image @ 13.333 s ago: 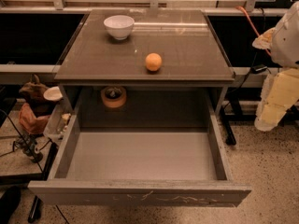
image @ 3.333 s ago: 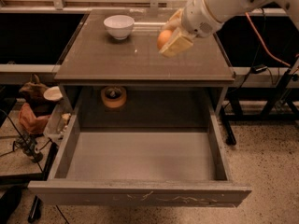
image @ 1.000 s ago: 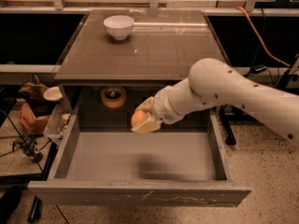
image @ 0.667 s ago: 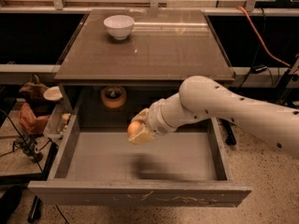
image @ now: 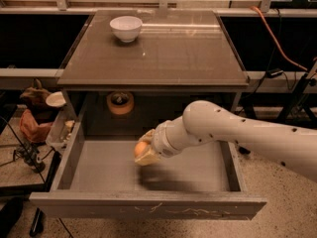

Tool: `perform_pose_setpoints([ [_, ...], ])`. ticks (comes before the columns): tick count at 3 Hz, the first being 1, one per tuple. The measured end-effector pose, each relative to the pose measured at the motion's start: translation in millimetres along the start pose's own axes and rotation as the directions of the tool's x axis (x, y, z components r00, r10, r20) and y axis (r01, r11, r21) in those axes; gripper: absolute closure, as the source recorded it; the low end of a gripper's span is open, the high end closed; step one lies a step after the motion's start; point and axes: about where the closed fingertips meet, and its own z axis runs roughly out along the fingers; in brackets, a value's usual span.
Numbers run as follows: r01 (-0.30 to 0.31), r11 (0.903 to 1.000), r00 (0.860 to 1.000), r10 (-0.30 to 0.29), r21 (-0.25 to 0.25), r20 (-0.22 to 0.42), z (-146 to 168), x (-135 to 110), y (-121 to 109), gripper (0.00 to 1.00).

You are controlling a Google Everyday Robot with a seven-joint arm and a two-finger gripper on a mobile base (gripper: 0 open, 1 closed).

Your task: Place orange into top drawer

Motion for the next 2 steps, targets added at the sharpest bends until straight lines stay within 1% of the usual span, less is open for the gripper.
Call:
perform_pose_setpoints([
  [1, -0.007, 1.0000, 1.000, 0.007, -0.006, -0.021, 29, 16, 8, 1.00],
  [2, -0.008, 0.9998, 0.999, 0.007, -0.019, -0.043, 54, 27, 10, 1.00],
])
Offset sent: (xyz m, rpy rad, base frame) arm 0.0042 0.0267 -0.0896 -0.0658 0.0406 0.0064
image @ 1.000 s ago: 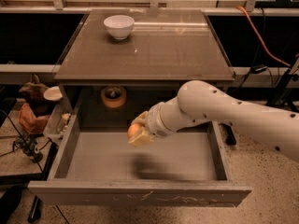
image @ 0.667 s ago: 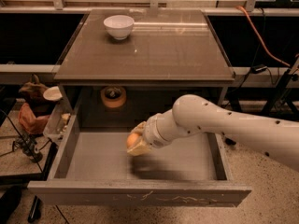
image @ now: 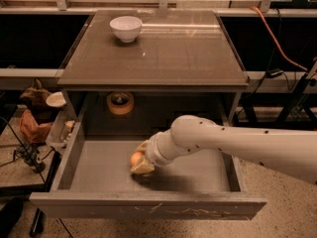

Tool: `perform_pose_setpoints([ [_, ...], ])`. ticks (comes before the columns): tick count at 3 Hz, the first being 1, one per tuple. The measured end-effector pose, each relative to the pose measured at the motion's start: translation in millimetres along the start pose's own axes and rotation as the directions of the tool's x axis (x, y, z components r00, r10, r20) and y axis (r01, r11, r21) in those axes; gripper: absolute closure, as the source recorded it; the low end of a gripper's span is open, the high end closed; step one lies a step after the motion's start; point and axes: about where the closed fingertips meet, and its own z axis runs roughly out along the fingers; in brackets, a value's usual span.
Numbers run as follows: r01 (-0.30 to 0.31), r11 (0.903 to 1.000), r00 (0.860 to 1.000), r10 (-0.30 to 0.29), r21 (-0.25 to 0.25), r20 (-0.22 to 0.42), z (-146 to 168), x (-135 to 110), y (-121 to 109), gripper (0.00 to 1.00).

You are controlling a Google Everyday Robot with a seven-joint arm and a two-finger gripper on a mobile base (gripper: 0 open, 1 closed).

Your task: Place orange into top drawer

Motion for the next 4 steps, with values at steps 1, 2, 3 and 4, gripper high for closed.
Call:
perform_pose_setpoints([
  [1, 0.001, 0.9998, 1.000, -0.001, -0.019, -0.014, 15.1, 5.4, 1.8, 1.00],
  [2, 0.001, 0.9998, 1.000, -0.001, -0.019, -0.014, 15.1, 5.4, 1.8, 0.81],
  [3, 0.001, 0.9998, 1.000, -0.001, -0.019, -0.014, 15.2, 5.4, 1.8, 0.58],
  [4, 0.001, 0.9998, 1.000, -0.001, -0.019, -0.014, 15.2, 5.4, 1.8, 0.35],
])
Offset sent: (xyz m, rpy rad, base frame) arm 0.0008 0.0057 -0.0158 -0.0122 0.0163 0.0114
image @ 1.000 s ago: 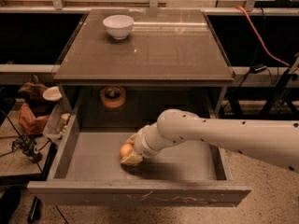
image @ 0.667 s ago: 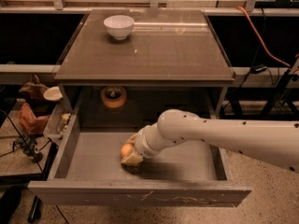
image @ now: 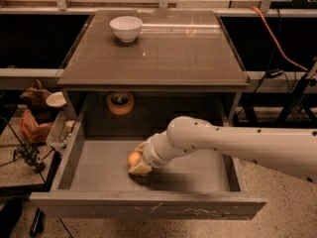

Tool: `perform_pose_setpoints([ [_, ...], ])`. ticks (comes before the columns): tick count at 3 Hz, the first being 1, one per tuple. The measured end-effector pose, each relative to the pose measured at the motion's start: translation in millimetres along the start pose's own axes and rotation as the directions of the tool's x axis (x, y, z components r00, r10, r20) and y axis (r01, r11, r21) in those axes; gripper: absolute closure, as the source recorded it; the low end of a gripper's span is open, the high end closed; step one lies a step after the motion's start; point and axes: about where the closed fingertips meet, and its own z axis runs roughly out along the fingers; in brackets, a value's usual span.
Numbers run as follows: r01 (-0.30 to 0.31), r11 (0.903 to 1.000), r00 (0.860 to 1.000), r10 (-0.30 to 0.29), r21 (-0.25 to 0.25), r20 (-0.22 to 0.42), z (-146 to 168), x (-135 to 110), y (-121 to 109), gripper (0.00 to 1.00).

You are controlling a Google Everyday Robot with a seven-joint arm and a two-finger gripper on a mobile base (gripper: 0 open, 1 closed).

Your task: Place orange into top drawer

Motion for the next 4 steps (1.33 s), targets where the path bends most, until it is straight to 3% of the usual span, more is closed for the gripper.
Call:
perform_pose_setpoints([
  [1, 0.000, 1.0000, 1.000, 0.000, 0.000, 0.000, 0, 0, 0, 0.12],
  [2, 0.000, 1.0000, 1.000, 0.000, 0.000, 0.000, 0, 0, 0, 0.00],
  [4, -0.010, 0.9999, 1.000, 0.010, 0.013, -0.006, -15, -5, -4, 0.00],
])
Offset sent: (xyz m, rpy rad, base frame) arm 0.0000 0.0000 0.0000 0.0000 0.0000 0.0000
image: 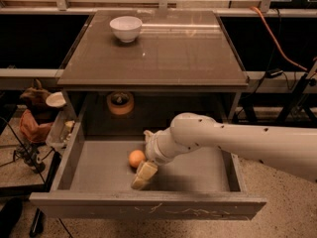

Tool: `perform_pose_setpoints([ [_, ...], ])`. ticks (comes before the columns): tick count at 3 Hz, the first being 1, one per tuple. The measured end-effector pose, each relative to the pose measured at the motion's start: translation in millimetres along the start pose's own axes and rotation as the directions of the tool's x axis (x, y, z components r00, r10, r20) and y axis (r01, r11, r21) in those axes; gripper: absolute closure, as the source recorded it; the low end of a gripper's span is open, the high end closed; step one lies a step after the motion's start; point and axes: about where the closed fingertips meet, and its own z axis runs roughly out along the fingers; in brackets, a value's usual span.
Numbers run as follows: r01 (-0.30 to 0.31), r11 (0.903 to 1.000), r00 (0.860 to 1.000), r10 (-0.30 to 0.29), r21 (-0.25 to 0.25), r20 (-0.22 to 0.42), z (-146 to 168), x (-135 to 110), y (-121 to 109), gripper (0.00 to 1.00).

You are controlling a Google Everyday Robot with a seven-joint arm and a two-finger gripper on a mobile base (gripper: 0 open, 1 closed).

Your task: Place orange into top drawer

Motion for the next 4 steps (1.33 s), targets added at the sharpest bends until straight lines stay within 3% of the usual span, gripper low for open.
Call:
perform_pose_setpoints([
  [1, -0.012, 0.9986, 0.998, 0.015, 0.051, -0.056, -48, -6, -2, 0.00],
  [2, -0.006, 0.9869, 0.993, 0.025, 0.161, -0.115, -130, -27, -2, 0.00],
  [3, 0.015, 0.9588, 0.978, 0.044, 0.284, -0.202, -223, -54, -1, 0.00],
  [4, 0.030, 0.8951, 0.956, 0.104, 0.445, -0.274, -333, -93, 11, 0.00],
])
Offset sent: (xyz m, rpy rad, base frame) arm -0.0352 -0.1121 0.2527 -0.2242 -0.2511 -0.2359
